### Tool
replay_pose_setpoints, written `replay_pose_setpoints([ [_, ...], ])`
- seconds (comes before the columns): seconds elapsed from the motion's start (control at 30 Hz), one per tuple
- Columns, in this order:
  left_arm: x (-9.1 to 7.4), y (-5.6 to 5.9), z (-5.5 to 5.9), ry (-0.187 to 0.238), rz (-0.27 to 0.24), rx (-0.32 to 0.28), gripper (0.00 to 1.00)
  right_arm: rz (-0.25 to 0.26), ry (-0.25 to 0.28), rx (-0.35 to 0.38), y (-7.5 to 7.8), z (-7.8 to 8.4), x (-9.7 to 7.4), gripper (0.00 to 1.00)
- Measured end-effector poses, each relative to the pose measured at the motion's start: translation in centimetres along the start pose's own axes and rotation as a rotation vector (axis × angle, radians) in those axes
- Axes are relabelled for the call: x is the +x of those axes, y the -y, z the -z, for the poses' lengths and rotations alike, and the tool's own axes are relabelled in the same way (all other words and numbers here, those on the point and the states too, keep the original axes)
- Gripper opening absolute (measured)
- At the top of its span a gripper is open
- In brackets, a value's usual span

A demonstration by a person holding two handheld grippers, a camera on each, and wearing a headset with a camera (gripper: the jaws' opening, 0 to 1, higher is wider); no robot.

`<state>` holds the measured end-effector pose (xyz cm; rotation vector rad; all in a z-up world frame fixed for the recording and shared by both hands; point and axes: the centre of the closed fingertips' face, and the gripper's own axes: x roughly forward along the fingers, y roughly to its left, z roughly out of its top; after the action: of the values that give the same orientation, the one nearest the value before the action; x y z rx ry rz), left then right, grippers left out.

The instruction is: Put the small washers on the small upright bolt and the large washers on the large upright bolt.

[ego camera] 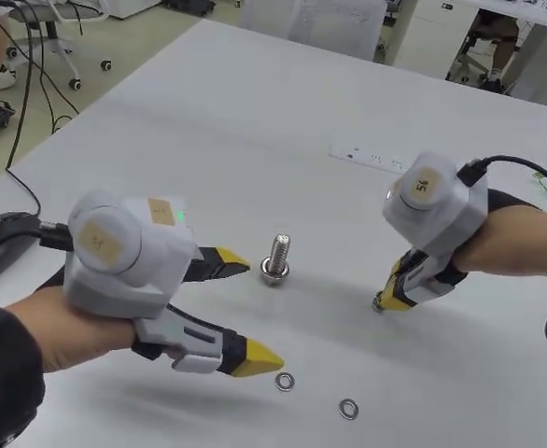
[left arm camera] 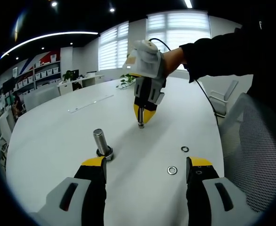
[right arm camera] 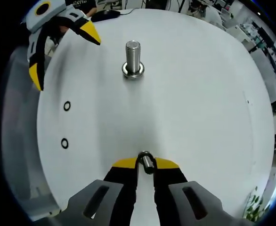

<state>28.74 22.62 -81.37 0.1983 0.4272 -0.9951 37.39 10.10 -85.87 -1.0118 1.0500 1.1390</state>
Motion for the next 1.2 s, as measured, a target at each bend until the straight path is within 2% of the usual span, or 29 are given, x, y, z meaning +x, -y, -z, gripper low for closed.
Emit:
replay_pose_setpoints([
  [0.53, 0.0, -0.1, -0.1, 0.000, -0.005, 0.000, 0.68, -0.004, -0.001, -0.018, 0.4, 0.2, 0.9, 0.13],
  [0.7, 0.0, -0.2, -0.2, 0.002, -0.007, 0.000, 0.68, -0.007, 0.007, -0.016, 0.4, 0.1, 1.0, 0.16],
  [1.2, 0.1, -0.1, -0.2, 0.005, -0.001, 0.004, 0.68, 0.019, 0.021, 0.002, 0.7, 1.1, -0.3, 0.17],
])
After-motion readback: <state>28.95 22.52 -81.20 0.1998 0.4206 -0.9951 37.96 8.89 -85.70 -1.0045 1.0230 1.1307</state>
